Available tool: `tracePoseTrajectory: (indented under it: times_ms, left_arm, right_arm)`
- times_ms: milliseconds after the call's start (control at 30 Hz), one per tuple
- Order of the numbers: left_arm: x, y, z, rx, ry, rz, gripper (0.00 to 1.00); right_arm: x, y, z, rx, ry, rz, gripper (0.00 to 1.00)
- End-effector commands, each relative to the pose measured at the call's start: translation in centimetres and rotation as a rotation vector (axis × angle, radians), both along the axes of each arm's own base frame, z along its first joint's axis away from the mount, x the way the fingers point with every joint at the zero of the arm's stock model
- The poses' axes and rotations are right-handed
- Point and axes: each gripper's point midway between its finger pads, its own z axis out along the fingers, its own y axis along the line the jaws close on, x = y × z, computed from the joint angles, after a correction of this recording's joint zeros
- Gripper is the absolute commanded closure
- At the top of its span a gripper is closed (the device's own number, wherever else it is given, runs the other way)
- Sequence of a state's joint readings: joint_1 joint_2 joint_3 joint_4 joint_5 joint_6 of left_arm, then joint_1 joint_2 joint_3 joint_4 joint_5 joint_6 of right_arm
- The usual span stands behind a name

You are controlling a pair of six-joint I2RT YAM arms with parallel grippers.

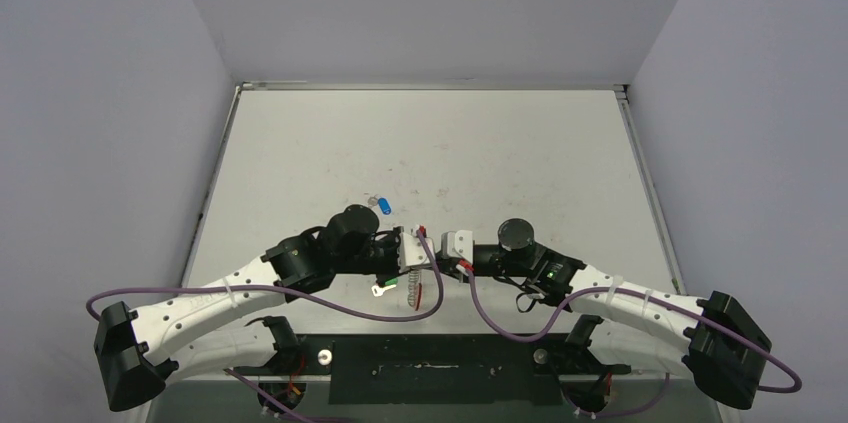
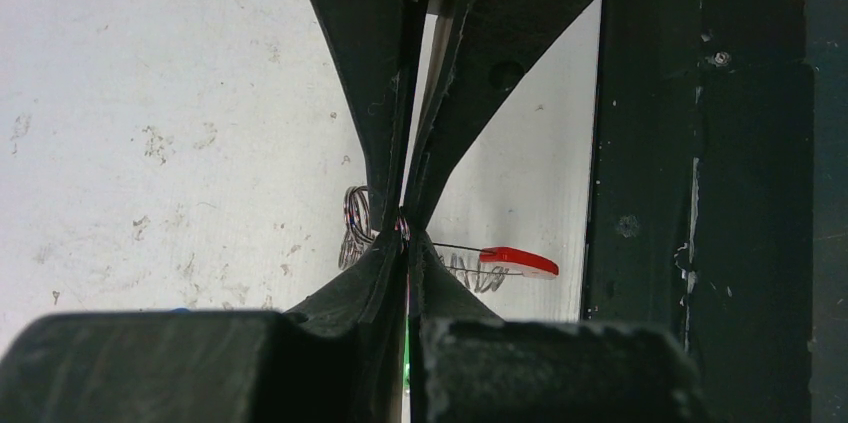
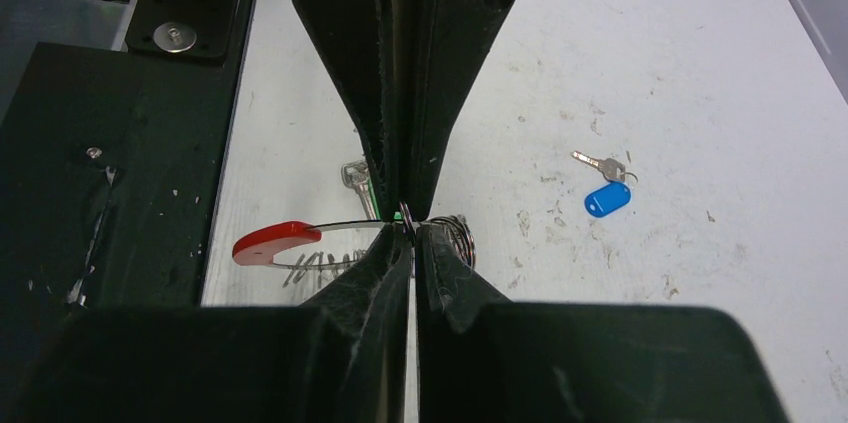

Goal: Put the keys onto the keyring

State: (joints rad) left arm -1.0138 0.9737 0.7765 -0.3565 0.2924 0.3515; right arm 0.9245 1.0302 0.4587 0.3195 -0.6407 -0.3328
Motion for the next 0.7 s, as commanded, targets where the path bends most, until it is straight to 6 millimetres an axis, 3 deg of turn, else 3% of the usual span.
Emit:
tracePoseTrajectory:
  times_ms: [0,167,267,400,600,667]
  left_arm:
    - [-0.1,-0.7,1.8,-0.067,-0.029,-0.018,1.0]
    - [0.0,-0.5,1.8,-0.075,-0.033,0.002,0.99]
    - [0.2,0.0,1.8,-0.091,-0.03,0.041,0.84]
    - [0.5,1.0,1.9,-0.14,-0.044,0.111,0.75]
    - [0.3,2.0,2.1,-0.315,-0.095,0.156,0.7]
    - [0.0,1.6,3.1,-0.428,-0.129,0.129,0.69]
  right_arm:
    - [-0.2,0.7,2.6,0.056,-0.053,0.031,1.0]
    - [-0.3,0.6,2.7,0.076,-0.028,0.022,1.0]
    - [-0.4,0.6,3.0,0.099,-0.02,0.014,1.0]
    - [-0.4,0.4,3.1,0.119,-0.01,0.003,1.0]
    - [-0.7,0.2,3.0,0.126,-0.001,0.002,1.0]
    - [-0.7,0.2,3.2,0.131,-0.001,0.003,1.0]
